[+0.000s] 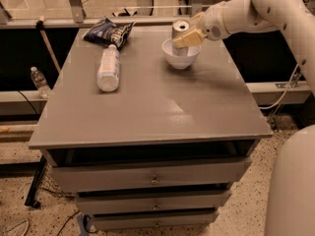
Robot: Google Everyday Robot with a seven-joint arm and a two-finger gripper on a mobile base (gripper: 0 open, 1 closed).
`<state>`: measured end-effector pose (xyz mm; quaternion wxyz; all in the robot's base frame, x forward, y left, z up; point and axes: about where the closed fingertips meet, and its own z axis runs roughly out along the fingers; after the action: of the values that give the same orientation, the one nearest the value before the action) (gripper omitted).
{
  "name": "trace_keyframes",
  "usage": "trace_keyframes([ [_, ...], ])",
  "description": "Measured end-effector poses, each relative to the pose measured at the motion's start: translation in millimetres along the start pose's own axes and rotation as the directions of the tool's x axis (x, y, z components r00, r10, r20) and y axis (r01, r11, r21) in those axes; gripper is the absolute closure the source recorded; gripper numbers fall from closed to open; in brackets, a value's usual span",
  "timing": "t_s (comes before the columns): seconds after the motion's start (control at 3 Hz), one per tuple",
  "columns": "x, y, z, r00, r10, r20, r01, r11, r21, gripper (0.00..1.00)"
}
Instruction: Place redbull can into white bowl
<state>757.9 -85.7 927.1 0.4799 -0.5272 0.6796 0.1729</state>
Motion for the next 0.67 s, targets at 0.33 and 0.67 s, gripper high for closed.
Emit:
trace_keyframes([
  [0.33, 0.0, 1.6, 3.9, 1.0, 0.0, 0.001, 0.0, 1.0, -0.006, 0.0],
  [0.67, 0.0, 1.6, 3.9, 1.0, 0.0, 0.001, 0.0, 1.0, -0.006, 0.0],
])
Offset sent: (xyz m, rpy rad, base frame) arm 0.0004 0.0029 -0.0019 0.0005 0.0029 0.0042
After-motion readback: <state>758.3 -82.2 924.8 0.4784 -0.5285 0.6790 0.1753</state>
